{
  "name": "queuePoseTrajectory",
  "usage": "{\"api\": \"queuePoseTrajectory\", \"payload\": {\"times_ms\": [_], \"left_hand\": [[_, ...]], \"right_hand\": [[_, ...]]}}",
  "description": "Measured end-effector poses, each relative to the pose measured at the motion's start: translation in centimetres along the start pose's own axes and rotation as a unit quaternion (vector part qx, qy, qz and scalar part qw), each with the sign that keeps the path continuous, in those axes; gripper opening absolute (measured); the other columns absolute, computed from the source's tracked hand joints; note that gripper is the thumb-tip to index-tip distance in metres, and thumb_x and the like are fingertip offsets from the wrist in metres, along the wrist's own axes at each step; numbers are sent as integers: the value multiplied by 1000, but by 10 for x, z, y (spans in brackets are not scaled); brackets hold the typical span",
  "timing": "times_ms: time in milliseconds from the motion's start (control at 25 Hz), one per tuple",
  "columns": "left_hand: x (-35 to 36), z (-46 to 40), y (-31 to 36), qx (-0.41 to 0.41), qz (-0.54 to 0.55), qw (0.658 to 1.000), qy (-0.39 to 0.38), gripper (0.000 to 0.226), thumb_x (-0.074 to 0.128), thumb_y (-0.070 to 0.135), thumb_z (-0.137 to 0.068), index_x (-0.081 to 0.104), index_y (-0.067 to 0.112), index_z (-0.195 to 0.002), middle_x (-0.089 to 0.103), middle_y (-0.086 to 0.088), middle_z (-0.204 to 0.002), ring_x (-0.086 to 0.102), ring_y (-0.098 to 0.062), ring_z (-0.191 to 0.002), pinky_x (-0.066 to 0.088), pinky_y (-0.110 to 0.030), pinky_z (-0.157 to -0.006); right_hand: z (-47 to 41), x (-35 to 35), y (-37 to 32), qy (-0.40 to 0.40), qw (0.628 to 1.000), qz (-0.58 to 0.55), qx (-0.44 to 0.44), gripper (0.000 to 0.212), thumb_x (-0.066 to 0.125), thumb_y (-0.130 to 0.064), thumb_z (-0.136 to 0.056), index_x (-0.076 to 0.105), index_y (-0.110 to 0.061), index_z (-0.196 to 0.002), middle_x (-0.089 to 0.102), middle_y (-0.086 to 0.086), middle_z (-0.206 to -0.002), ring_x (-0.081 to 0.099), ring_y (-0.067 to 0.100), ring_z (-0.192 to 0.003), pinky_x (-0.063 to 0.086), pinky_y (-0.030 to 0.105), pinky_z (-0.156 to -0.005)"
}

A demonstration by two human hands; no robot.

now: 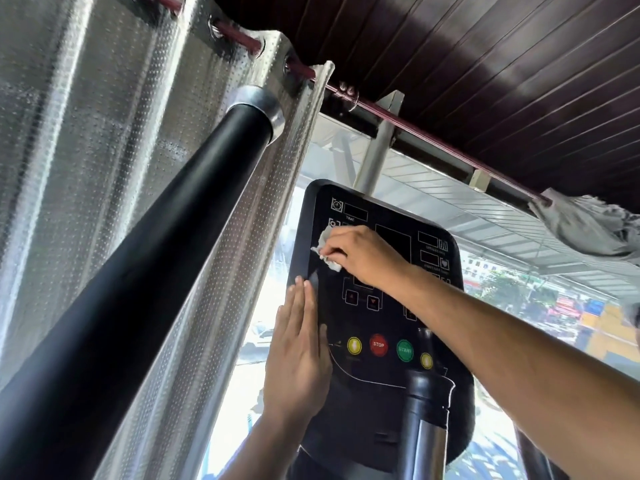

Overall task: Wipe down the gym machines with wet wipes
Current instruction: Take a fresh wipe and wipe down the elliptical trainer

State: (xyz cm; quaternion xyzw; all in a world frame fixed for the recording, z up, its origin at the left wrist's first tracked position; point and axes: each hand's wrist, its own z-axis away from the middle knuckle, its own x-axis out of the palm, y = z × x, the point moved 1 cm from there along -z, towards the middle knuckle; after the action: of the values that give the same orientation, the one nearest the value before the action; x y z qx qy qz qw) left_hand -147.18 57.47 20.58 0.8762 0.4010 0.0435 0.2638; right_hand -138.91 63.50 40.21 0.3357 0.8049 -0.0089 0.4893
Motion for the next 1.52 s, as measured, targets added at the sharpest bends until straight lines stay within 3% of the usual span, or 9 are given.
{"api": "queuePoseTrajectory", "payload": {"times_ms": [200,440,680,800,920,1040,1160,1400,1520], "left_hand": [[1,1,-2,-7,2,1000,7,63,38,25,-109,12,17,-165,8,5,-173,3,-8,-159,17,-37,-125],[-1,1,-2,-7,-4,1000,1,64,38,30,-110,9,19,-166,6,7,-173,2,-7,-159,12,-33,-127],[-5,13,3,-18,8,1000,-14,60,35,26,-111,10,19,-165,5,8,-173,1,-7,-159,14,-35,-126],[-4,16,1,-16,19,1000,-11,61,37,23,-110,12,19,-165,6,9,-173,4,-8,-159,15,-36,-126],[-6,17,1,-19,43,999,-5,62,39,23,-109,13,21,-165,7,13,-173,6,-8,-159,16,-33,-126],[-6,17,1,-19,49,999,-2,63,39,24,-110,11,23,-165,5,15,-172,6,-7,-158,15,-32,-126],[-6,16,0,-17,57,998,-5,62,39,22,-110,12,23,-165,7,15,-172,6,-7,-158,14,-30,-126],[-6,17,0,-14,59,998,8,59,41,14,-109,20,14,-164,16,5,-172,10,-9,-159,16,-32,-127],[-5,18,-1,-7,64,998,18,58,40,14,-108,24,12,-163,19,4,-171,14,-11,-158,18,-31,-127]], "right_hand": [[-66,-13,21,74,994,11,79,9,72,-10,-93,76,-5,-100,73,8,-103,68,14,-85,58,31,-83],[-101,-18,35,117,980,31,159,8,67,-4,-96,74,-3,-100,72,11,-101,62,16,-84,52,29,-76],[-53,-17,10,-46,995,83,12,14,67,-9,-97,76,-6,-107,63,7,-102,63,20,-91,51,33,-79],[-45,-12,-2,-74,986,127,-76,20,64,-7,-98,75,-9,-114,60,2,-105,60,16,-89,56,32,-76],[-62,-5,-7,-124,958,212,-150,17,58,-10,-99,74,-14,-104,62,-2,-105,49,13,-95,55,33,-71],[-101,-12,13,-94,955,266,-95,19,58,-6,-99,74,-13,-107,65,6,-105,59,17,-98,58,36,-80],[-116,5,17,-69,971,229,-21,24,58,7,-96,73,-6,-109,67,16,-110,69,27,-97,60,44,-86],[-24,29,-30,-107,987,41,-111,30,58,9,-95,74,-5,-117,71,13,-125,64,22,-120,49,35,-109],[-34,21,-11,-101,980,70,-154,38,61,12,-91,74,-7,-121,71,10,-128,62,23,-125,47,38,-112]]}}
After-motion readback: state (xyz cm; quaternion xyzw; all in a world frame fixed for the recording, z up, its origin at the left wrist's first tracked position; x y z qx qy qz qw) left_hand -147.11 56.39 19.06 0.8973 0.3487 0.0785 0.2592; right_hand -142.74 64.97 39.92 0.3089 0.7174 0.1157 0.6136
